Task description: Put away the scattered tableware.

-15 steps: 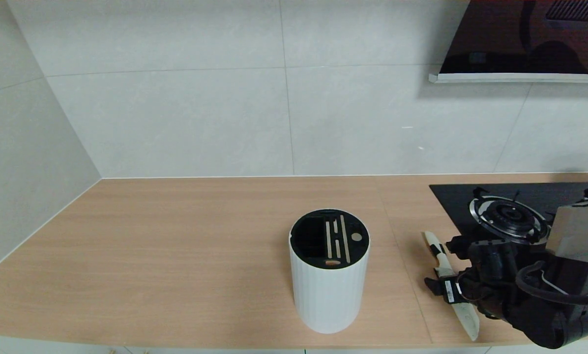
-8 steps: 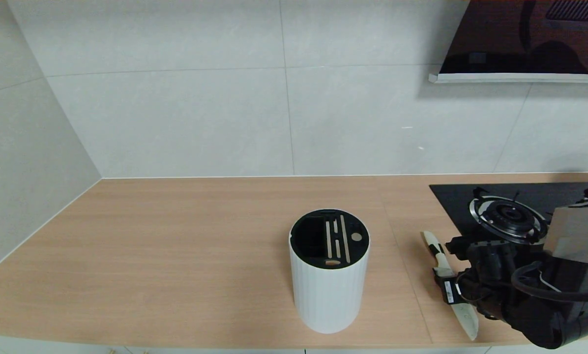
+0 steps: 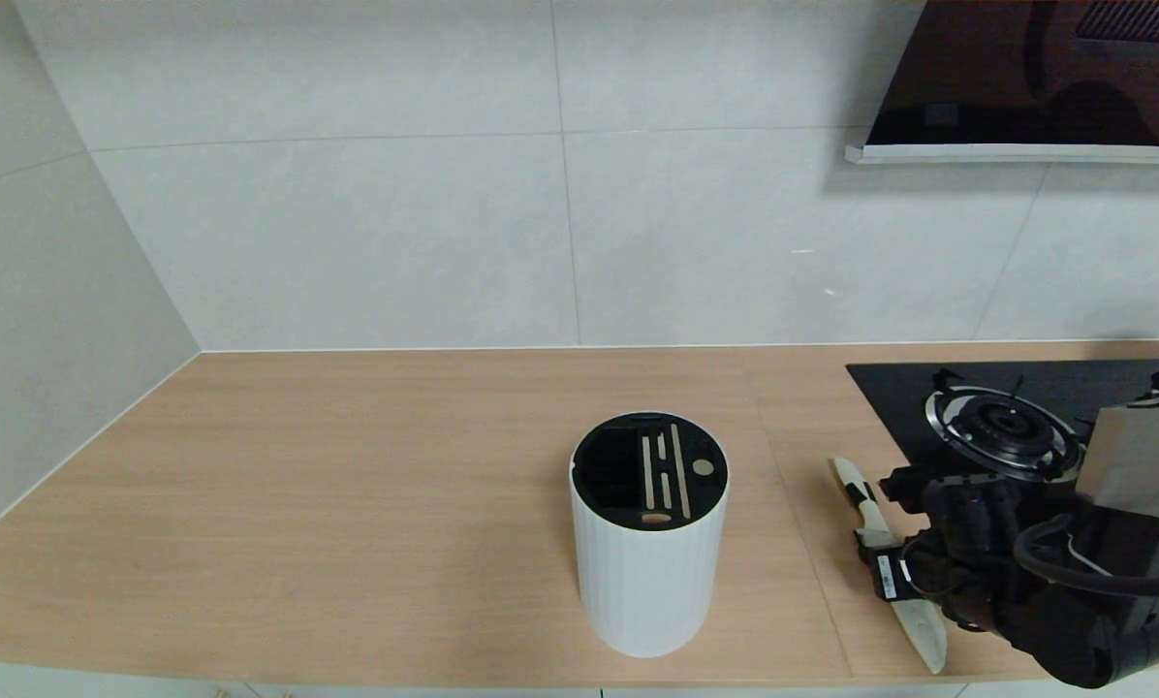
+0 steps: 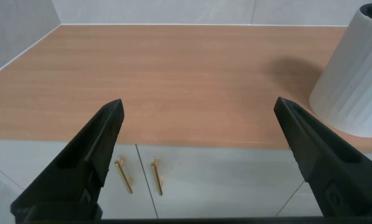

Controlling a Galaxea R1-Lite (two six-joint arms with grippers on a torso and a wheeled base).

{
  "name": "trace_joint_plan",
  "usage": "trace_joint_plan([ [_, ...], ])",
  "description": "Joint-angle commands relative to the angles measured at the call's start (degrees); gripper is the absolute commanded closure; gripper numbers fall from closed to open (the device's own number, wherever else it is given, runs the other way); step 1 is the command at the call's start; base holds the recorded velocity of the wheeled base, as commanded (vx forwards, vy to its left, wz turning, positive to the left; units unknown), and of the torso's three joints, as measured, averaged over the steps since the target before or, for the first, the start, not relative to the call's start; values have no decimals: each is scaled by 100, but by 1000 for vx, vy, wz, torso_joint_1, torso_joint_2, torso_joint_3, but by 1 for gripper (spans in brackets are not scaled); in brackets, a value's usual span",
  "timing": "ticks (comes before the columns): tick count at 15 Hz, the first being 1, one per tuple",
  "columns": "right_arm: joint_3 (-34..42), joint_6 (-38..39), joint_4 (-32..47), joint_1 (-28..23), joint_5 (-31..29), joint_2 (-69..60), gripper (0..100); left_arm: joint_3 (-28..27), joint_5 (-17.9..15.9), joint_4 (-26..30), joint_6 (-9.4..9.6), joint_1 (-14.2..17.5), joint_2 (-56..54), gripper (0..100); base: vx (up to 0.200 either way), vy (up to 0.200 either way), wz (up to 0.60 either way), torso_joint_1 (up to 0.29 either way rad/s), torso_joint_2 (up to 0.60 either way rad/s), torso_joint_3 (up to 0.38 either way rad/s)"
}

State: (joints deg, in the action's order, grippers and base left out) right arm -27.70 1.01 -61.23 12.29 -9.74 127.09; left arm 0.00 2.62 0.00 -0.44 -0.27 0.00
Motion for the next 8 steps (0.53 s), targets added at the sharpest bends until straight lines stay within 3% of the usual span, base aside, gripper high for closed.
trace_joint_plan([
  [1,54,13,-20,2,-2,-263,100,0,2,0,0,0,0,0,0,0,0,0,0,0],
  [8,282,31,33,19,157,-1837,100,0,2,0,-9,0,0,0,0,0,0,0,0,0],
])
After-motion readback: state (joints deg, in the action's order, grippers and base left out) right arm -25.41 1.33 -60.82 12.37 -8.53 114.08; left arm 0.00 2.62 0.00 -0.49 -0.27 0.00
